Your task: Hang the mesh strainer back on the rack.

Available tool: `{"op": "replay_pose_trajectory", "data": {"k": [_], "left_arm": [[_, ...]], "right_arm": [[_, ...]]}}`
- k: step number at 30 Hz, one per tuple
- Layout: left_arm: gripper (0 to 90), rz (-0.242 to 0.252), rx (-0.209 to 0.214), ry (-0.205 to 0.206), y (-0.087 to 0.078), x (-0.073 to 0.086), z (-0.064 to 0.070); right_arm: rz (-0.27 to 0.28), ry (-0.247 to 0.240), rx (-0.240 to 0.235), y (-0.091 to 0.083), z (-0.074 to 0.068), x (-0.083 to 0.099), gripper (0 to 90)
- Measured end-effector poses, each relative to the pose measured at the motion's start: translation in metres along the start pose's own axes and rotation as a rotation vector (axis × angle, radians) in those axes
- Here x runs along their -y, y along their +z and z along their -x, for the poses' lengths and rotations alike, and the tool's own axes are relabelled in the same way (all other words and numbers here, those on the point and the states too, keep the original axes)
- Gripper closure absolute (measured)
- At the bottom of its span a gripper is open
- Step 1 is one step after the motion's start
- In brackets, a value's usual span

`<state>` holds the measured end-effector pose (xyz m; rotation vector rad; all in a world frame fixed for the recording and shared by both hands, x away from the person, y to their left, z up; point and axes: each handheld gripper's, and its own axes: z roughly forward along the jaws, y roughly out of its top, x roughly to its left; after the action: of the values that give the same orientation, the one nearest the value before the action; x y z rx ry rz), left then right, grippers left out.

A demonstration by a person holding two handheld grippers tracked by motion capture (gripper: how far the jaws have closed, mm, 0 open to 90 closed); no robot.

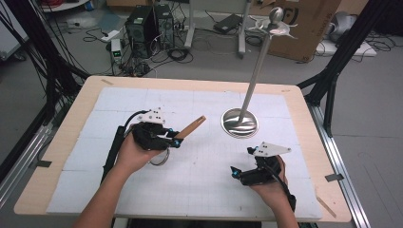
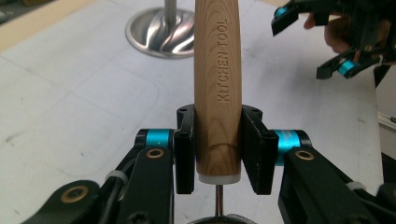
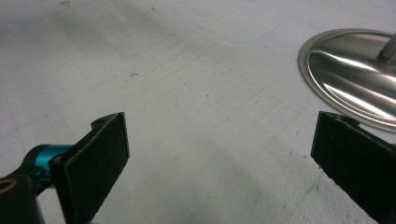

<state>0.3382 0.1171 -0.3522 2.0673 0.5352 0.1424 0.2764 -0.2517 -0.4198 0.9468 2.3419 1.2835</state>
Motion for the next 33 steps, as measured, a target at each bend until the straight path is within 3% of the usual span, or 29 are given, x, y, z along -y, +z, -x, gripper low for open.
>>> {"op": "replay_pose_trajectory", "data": {"k": [16, 22, 33], "left_arm": [[68.6, 0.123, 0.108, 0.011, -0.002, -0.032, -0.005], [68.6, 0.137, 0.126, 0.019, -0.004, -0.049, -0.008], [68.6, 0.151, 0.143, 0.069, -0.005, -0.078, -0.009]], "right_arm": [[0.012, -0.003, -0.012, -0.001, -0.001, -0.001, 3.1], [0.014, -0.012, -0.012, -0.002, -0.001, -0.001, 3.1], [0.022, -0.005, -0.008, -0.004, 0.000, -0.002, 3.1]]}}
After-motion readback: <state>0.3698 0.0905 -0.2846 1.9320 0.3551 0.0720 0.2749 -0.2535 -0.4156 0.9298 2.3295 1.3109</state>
